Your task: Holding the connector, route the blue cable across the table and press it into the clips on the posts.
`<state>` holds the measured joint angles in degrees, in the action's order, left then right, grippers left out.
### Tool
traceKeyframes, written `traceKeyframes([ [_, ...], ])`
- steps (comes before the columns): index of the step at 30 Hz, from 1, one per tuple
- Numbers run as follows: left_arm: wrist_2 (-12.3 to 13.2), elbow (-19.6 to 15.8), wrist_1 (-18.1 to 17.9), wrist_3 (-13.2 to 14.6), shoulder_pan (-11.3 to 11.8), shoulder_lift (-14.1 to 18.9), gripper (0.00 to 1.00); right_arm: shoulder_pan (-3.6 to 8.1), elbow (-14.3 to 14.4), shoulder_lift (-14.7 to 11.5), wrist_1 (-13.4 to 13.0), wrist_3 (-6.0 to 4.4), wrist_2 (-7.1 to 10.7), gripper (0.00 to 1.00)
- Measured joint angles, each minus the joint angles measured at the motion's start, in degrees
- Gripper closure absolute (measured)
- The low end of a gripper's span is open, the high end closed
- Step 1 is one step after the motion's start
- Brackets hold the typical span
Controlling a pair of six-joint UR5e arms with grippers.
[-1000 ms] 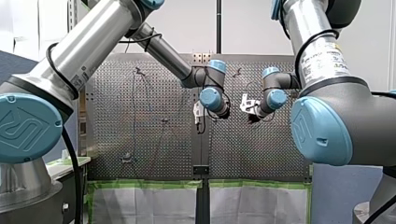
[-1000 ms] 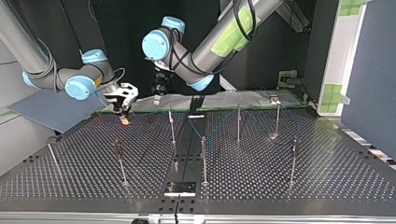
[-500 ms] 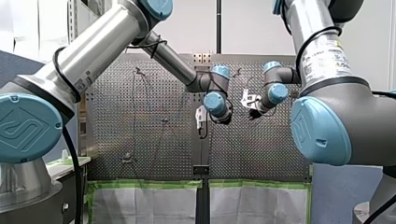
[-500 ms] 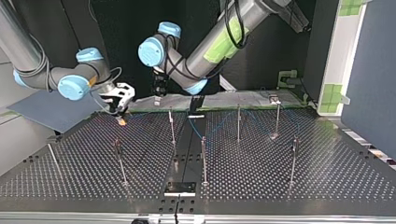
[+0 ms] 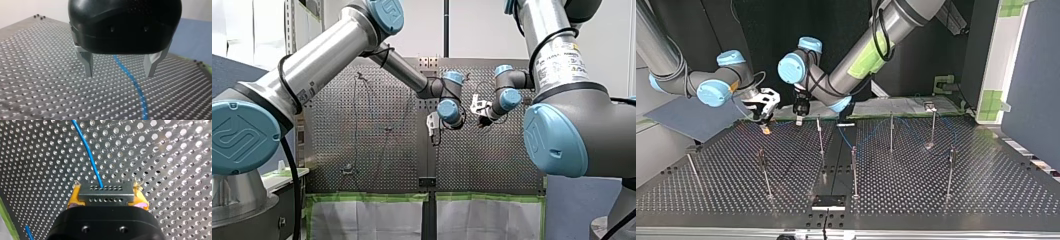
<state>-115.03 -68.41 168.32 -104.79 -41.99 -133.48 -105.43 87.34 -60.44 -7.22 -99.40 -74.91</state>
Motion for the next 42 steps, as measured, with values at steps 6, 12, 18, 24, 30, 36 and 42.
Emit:
traceKeyframes([
  [6, -0.04, 2.54, 1.43, -0.15, 0.2, -2.3, 0.0, -0.27, -0.01, 0.0, 0.0, -0.02, 0.04, 1.0],
  [12, -0.13, 5.73, 2.68, -0.99, 0.81, -5.34, 0.0, -0.42, -0.01, 0.0, 0.0, -0.02, 0.88, 1.0],
  [18, -0.13, 8.74, 3.43, -1.27, 0.91, -6.11, 0.0, -0.45, -0.01, 0.0, -0.05, -0.09, 1.13, 1.0],
  [24, -1.44, 9.25, 4.17, -1.29, 0.4, -6.16, 0.06, -0.42, -0.01, 0.0, -0.08, -0.18, 1.16, 1.0],
  [30, -2.31, 9.25, 4.49, -1.22, 0.12, -6.14, 0.8, -0.36, 0.0, 0.0, -0.16, -0.19, 1.15, 1.0],
  [36, -2.14, 9.23, 4.35, -1.12, -0.08, -6.13, 1.0, -0.22, 0.0, 0.0, -0.17, -0.2, 1.16, 1.0],
  [42, -2.66, 9.25, 4.58, -1.19, -0.19, -6.13, 1.0, -0.15, 0.0, 0.0, -0.17, -0.18, 1.15, 1.0],
])
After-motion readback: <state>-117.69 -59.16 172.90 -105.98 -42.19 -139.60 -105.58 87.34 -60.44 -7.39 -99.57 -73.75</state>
